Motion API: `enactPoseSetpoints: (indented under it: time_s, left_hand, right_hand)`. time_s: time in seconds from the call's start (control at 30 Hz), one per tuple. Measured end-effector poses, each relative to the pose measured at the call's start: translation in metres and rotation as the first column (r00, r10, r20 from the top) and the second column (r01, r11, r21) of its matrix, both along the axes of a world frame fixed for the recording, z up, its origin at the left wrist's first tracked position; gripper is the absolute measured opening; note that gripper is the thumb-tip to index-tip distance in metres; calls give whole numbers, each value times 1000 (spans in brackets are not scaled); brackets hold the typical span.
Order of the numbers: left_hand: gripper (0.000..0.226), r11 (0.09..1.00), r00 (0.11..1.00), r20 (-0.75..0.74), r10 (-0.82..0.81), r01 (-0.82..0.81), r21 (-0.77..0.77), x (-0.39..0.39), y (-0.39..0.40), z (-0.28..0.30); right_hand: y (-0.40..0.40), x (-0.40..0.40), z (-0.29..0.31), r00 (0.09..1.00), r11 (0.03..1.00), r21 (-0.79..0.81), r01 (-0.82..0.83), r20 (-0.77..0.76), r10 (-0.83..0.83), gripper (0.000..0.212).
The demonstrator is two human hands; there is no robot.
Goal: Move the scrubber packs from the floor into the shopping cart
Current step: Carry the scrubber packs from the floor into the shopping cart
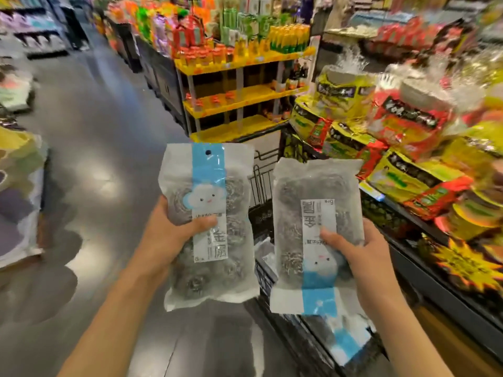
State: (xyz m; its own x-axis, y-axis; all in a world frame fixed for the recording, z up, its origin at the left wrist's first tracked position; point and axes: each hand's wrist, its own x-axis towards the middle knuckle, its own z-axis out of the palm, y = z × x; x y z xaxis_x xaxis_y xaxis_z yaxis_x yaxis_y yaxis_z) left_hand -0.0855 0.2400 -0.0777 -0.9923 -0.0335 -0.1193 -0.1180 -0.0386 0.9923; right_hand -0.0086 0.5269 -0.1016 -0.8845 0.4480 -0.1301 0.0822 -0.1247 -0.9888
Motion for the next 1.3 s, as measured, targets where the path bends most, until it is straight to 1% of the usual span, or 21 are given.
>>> enactPoseSetpoints:
  time_s: [0.13,0.23,0.33,0.47,0.57,0.67,0.73,0.8,0.87,0.93,1.03,1.07,1.17,1.3]
  left_hand:
    - [80,985,984,59,-170,172,-32,-79,47,-18]
    - [67,938,935,116,-337,344,-49,-131,84,-37]
    - [61,845,841,164,-515,531,-70,-180,123,-62]
    - [66,653,660,223,-717,749,-115,-237,179,-91]
    - [71,515,526,283,-802,849,-118,-269,219,-123]
    - [71,396,421,335,-843,907,-145,-293,255,-173]
    - [75,280,332,346,-878,941,-190,-309,276,-211]
    - [83,148,229,368,-901,961,-234,-329,295,-252]
    - [93,13,121,380,-917,962,-273,-348,316,-293]
    - [91,-126,17,383,-924,930,-346,-360,338,-329]
    - [83,-309,-129,358,-925,804,-508,-374,370,-369]
    - [83,-359,-161,375,-913,755,-549,-378,380,-380]
    - [78,-477,-249,431,-867,662,-578,-389,413,-399]
    - [77,-597,-296,523,-799,487,-637,-386,452,-391]
  right_hand:
    - [38,-26,-22,984,987,40,155,78,-158,34]
    - [57,-38,-37,954,962,83,259,134,-269,34]
    - [70,-44,-50,907,928,122,352,201,-370,37]
    - [92,-50,-68,805,861,204,465,307,-507,38]
    - [115,-58,-92,755,848,296,439,390,-527,39]
    - [147,-66,-129,712,866,394,309,507,-485,40]
    - [170,-72,-160,677,870,448,207,577,-458,43]
    - [191,-78,-198,648,874,478,84,640,-413,48]
    - [212,-86,-238,602,865,494,-85,717,-350,50]
    - [227,-94,-273,547,836,486,-253,785,-291,46]
    - [240,-106,-317,519,797,455,-398,828,-213,38]
    - [244,-110,-327,515,786,449,-425,834,-197,38]
    - [258,-118,-344,495,778,444,-446,846,-198,38]
    - [267,-125,-342,458,700,494,-516,849,-262,53]
